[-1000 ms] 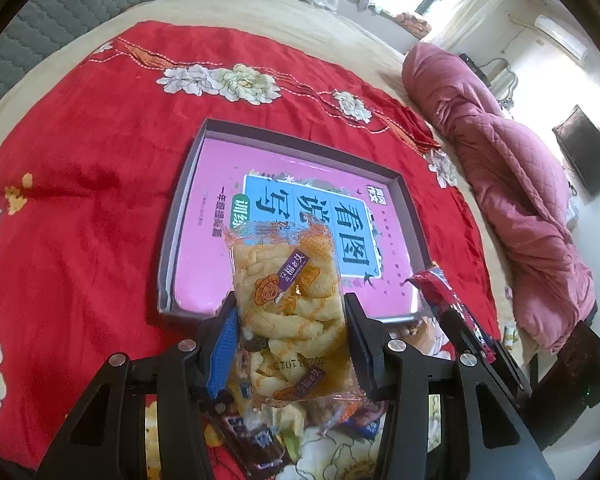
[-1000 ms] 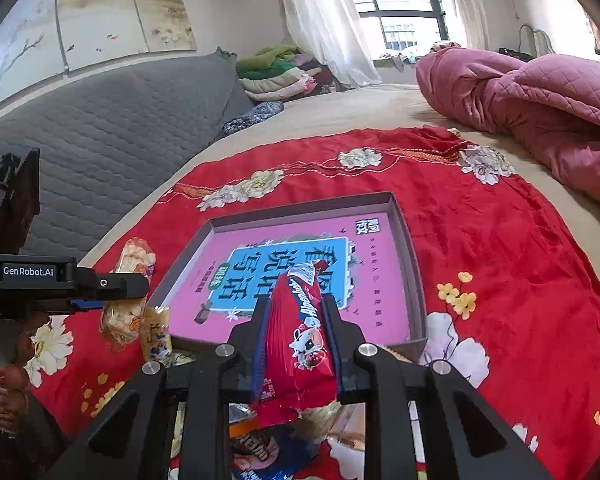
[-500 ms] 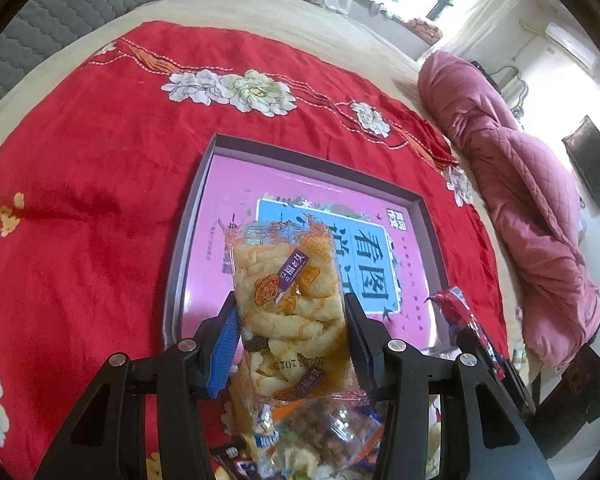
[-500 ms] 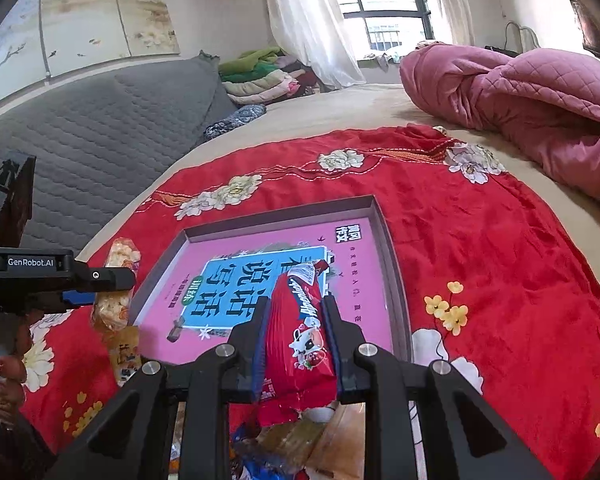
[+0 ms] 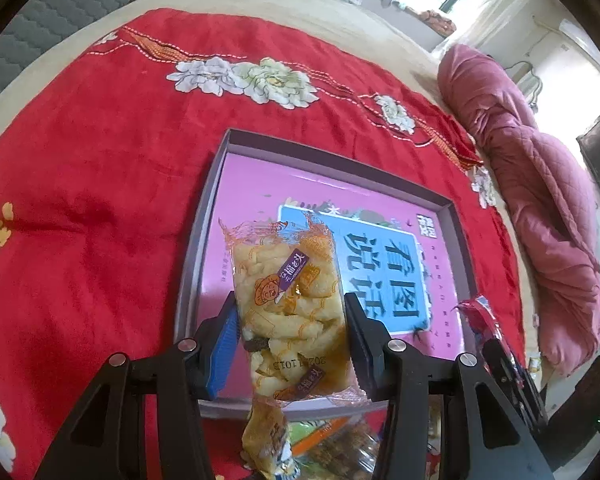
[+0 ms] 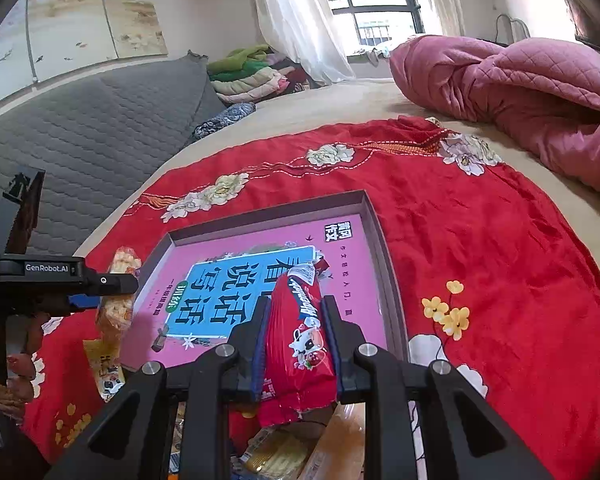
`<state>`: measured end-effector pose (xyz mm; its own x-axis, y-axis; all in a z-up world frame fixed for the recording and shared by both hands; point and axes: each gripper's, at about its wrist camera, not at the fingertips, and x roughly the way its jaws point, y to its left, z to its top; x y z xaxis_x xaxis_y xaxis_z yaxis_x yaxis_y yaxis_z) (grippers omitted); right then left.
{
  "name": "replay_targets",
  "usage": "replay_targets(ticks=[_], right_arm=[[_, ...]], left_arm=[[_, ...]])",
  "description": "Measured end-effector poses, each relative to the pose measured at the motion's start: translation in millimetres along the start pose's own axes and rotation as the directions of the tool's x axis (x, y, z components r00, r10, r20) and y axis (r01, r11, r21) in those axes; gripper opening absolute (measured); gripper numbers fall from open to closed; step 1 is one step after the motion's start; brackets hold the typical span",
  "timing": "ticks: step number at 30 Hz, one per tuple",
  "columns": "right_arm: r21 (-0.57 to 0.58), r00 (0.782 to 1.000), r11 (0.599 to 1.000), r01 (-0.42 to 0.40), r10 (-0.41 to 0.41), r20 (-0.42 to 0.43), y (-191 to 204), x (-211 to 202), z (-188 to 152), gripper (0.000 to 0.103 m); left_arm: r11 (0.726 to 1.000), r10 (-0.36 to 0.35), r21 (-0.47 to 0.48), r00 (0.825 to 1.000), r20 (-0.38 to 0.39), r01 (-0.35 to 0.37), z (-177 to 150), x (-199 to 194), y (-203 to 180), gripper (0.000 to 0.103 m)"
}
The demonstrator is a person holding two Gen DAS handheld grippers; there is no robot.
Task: Organize snacks
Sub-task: 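Carry the puff bag with left gripper while right gripper carries the red bar over the pink box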
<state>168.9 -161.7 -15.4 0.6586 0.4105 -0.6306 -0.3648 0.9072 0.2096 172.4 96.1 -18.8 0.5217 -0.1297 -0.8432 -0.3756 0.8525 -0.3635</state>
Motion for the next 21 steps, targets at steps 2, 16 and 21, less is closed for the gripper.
replay_targets(ticks=[2, 16, 21], right_arm=[[0.002, 1.000, 1.000, 0.004, -0.004, -0.003, -1.0, 2.4, 0.2, 0.025], [0.023, 0.999, 0.999, 0.037, -0.037, -0.009, -7.5, 13.6, 0.4, 0.025], [0.023, 0.999, 0.999, 0.048, -0.047, -0.015, -7.3, 19.3, 0.8, 0.025]], left_arm=[[1.000, 0.002, 0.001, 1.000, -0.003, -0.002, 3.1, 2.8, 0.0, 0.051], [0.998, 0.062, -0.004, 0.997, -0.033, -0.063, 13.4, 30.5, 11.1, 0.051], [0.997, 0.075, 0.007, 0.996, -0.053, -0.075, 8.9, 38.6, 13.1, 0.051]])
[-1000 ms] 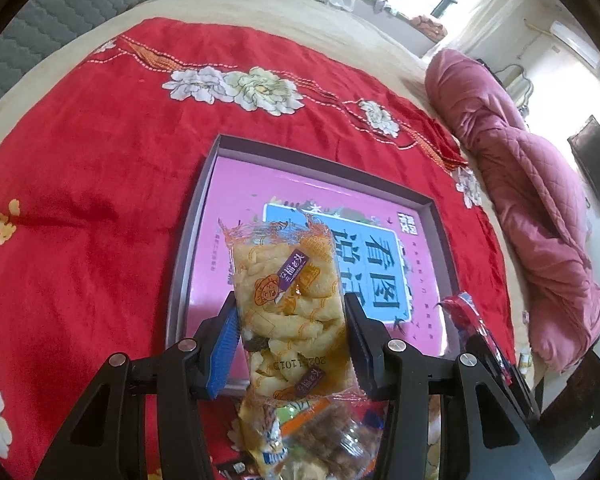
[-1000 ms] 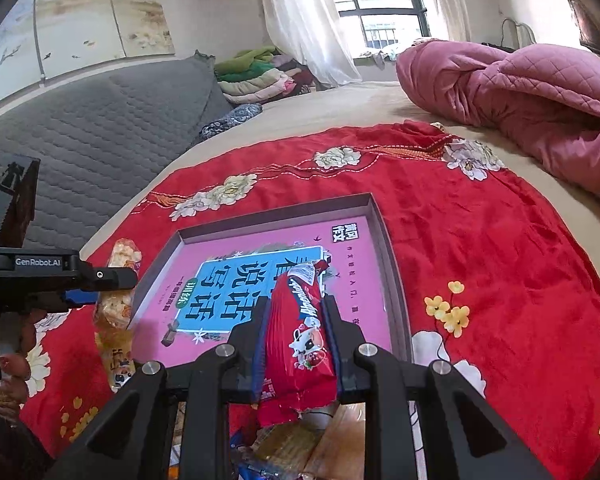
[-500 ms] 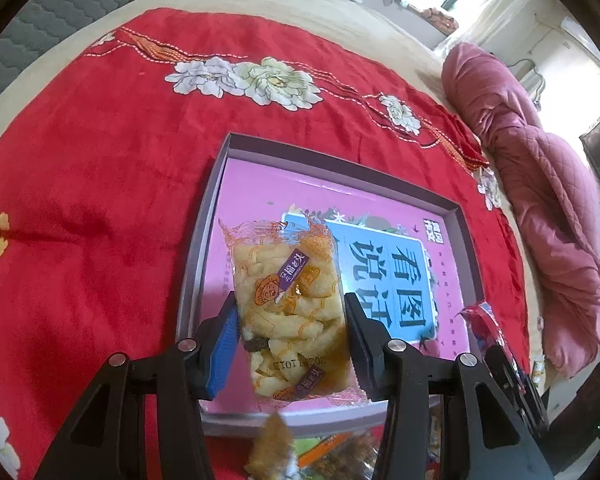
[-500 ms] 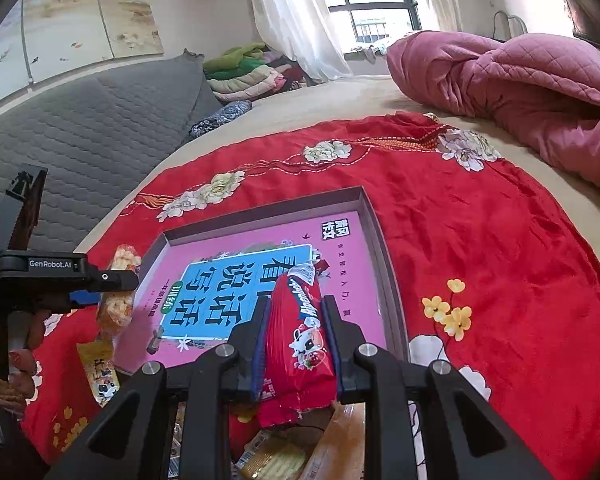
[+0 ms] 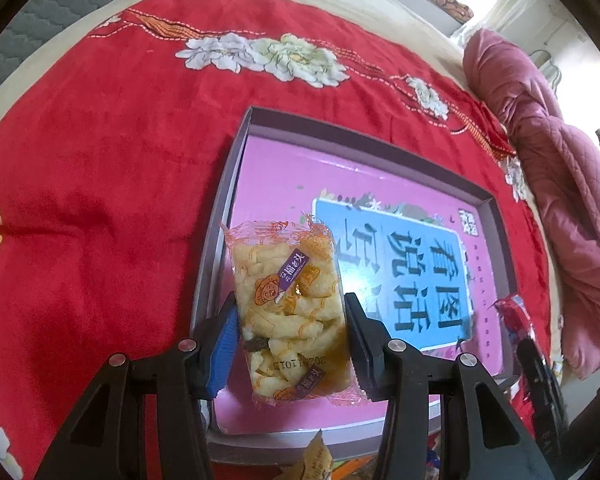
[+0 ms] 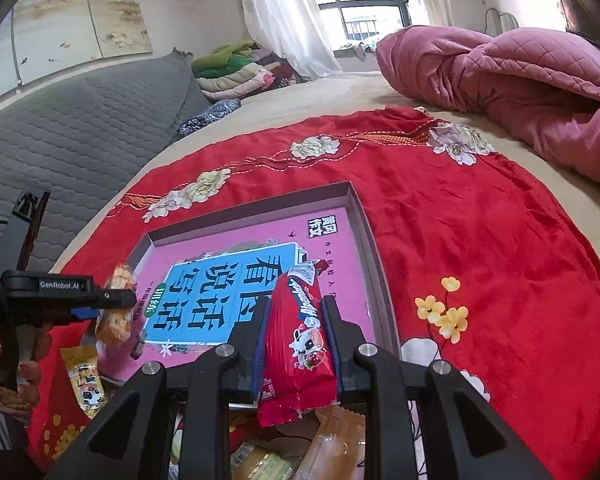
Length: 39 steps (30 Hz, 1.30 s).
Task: Organize snacks
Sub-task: 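Carry the puff bag with left gripper while right gripper carries the red bar over the pink box, then lower and release the puff bag in the box while right gripper releases the red bar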
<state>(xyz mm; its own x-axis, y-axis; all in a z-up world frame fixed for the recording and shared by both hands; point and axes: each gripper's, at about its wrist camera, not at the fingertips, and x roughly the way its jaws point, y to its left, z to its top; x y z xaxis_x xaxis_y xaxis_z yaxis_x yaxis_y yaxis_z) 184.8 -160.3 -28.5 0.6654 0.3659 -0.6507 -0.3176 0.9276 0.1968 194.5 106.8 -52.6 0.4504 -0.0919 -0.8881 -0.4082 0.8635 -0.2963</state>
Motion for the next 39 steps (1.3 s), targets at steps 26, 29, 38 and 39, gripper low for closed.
replay_targets(ticks=[26, 29, 38, 39], right_arm=[[-0.004, 0.998, 0.999, 0.052, -0.052, -0.047, -3.7, 19.8, -5.9, 0.026], [-0.004, 0.998, 0.999, 0.054, -0.054, -0.045, -4.3, 19.7, -6.2, 0.026], [0.011, 0.997, 0.997, 0.074, -0.073, -0.035, -11.1, 17.2, -5.8, 0.028], [0.012, 0.997, 0.997, 0.077, -0.076, -0.033, -11.5, 16.9, -5.9, 0.029]], left_arm=[[1.000, 0.003, 0.019, 1.000, -0.015, -0.003, -3.2, 1.5, -2.0, 0.051], [1.000, -0.001, 0.021, 1.000, -0.013, 0.001, -3.8, -1.1, -1.2, 0.051], [1.000, -0.014, 0.025, 1.000, 0.008, 0.014, -1.3, -15.7, -2.1, 0.051], [1.000, -0.016, 0.024, 1.000, 0.010, 0.016, -1.4, -17.4, -1.6, 0.051]])
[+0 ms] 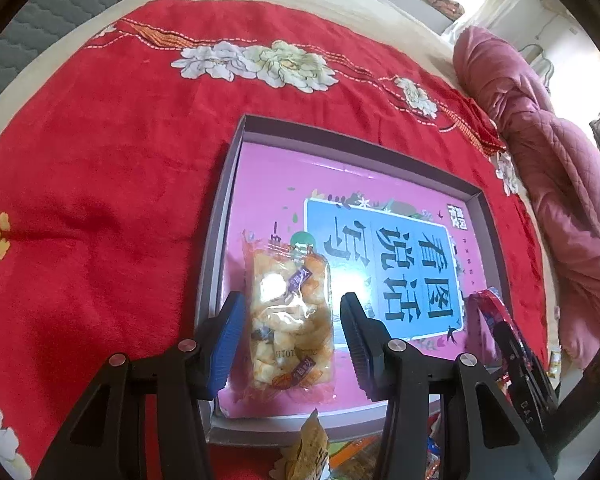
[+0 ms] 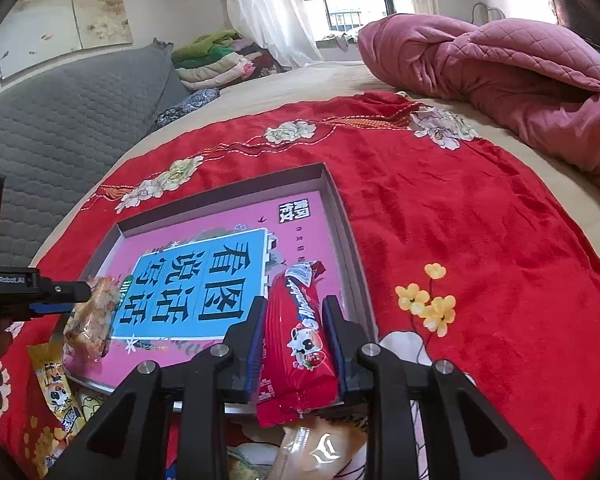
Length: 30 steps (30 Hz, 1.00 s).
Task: Organize snacks
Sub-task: 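Lower and release the puff bag in the box while right gripper releases the red bar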
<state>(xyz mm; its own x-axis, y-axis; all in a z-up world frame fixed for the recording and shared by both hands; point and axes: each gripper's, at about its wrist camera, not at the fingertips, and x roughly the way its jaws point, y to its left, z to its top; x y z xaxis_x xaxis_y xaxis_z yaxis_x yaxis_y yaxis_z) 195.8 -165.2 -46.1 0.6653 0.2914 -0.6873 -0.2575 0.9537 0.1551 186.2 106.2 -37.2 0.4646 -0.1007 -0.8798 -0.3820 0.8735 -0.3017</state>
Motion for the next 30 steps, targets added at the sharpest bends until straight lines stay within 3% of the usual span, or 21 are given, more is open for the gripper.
replay_targets(ticks=[16, 20, 27, 30], right_arm=[[0.020, 1.000, 1.000, 0.005, -0.006, 0.028, -7.9, -8.1, 2.5, 0.037], [0.023, 0.999, 1.000, 0.005, -0.006, 0.039, -9.1, -12.1, 3.0, 0.046], [0.020, 0.998, 1.000, -0.003, 0.002, 0.065, -8.3, -20.8, 4.8, 0.047], [0.023, 0.997, 1.000, -0.006, 0.005, 0.071, -9.0, -24.7, 5.2, 0.052]], left_arm=[[1.000, -0.016, -0.002, 1.000, 0.023, 0.016, -6.0, -22.6, 6.6, 0.051], [1.000, -0.017, 0.003, 0.999, 0.038, 0.017, -8.7, -31.9, 6.9, 0.051], [1.000, -0.020, 0.015, 0.998, 0.059, 0.019, -13.6, -46.0, 5.1, 0.051], [1.000, -0.021, 0.021, 0.998, 0.065, 0.020, -17.3, -51.7, 3.8, 0.051]])
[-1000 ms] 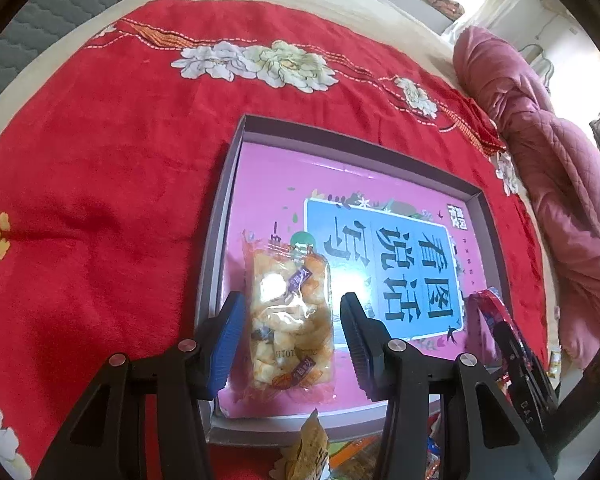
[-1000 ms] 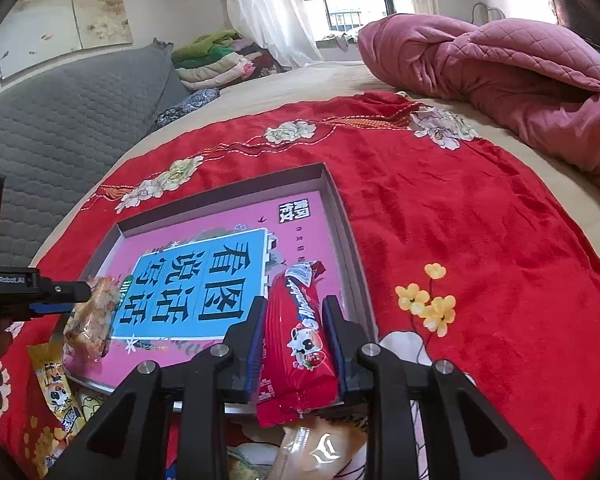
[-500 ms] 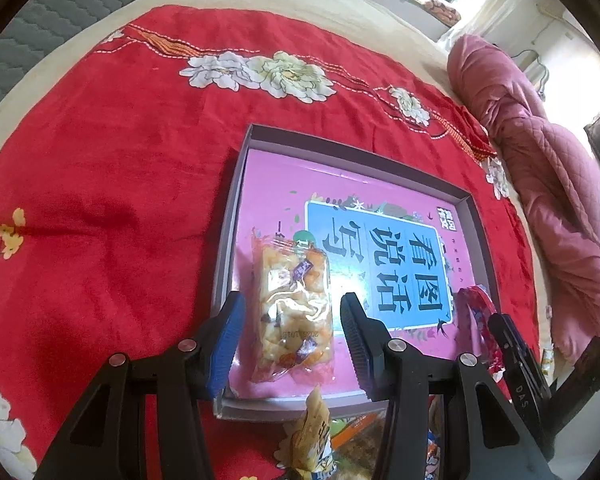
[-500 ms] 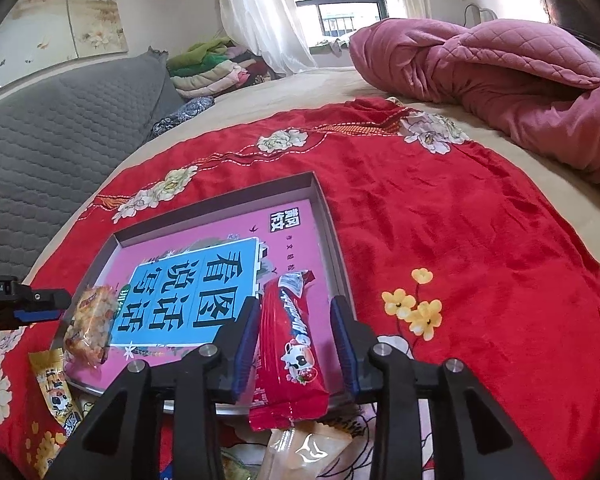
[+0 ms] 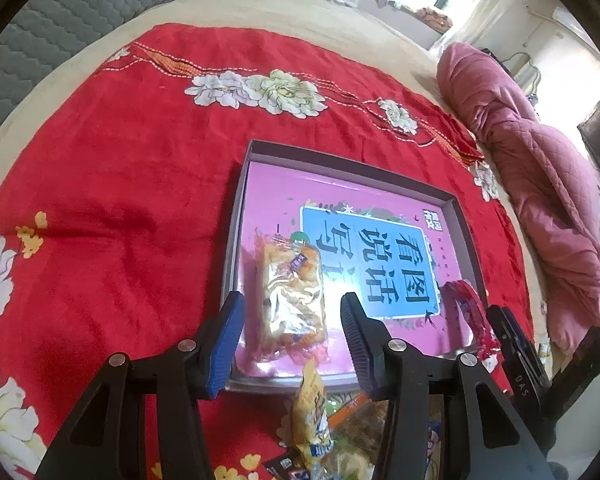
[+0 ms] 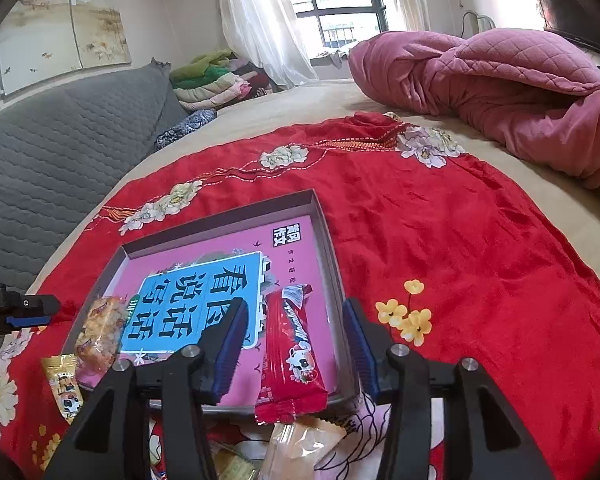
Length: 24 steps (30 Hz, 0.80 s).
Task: Organize snacks
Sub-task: 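Lower and release the puff bag in the box while right gripper releases the red bar, then withdraw both open grippers from the box back toward the snack pile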
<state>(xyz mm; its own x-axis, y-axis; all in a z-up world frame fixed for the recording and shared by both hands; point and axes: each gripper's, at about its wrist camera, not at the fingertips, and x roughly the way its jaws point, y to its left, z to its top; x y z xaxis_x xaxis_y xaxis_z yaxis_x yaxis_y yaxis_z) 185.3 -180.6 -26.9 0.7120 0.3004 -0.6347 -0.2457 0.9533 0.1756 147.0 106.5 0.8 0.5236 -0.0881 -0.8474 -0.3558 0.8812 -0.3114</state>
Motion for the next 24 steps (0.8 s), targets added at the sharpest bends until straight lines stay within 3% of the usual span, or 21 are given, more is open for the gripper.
replay_targets(ticks=[7, 11, 24], right_arm=[[0.005, 1.000, 1.000, -0.010, 0.010, 0.023, -1.5, -11.7, 0.9, 0.055], [0.022, 0.998, 0.999, -0.040, 0.039, 0.040, -2.3, -20.1, 1.0, 0.063], [-0.027, 0.995, 0.998, -0.064, 0.066, 0.073, 17.3, -45.0, 0.1, 0.065]], left_arm=[[1.000, 0.007, 0.003, 1.000, 0.016, -0.007, -6.3, -11.1, 0.6, 0.053], [1.000, 0.009, 0.004, 1.000, 0.022, -0.009, -11.2, -17.9, 2.4, 0.053], [1.000, -0.006, 0.018, 0.999, 0.033, 0.005, -25.1, -38.3, 0.9, 0.054]])
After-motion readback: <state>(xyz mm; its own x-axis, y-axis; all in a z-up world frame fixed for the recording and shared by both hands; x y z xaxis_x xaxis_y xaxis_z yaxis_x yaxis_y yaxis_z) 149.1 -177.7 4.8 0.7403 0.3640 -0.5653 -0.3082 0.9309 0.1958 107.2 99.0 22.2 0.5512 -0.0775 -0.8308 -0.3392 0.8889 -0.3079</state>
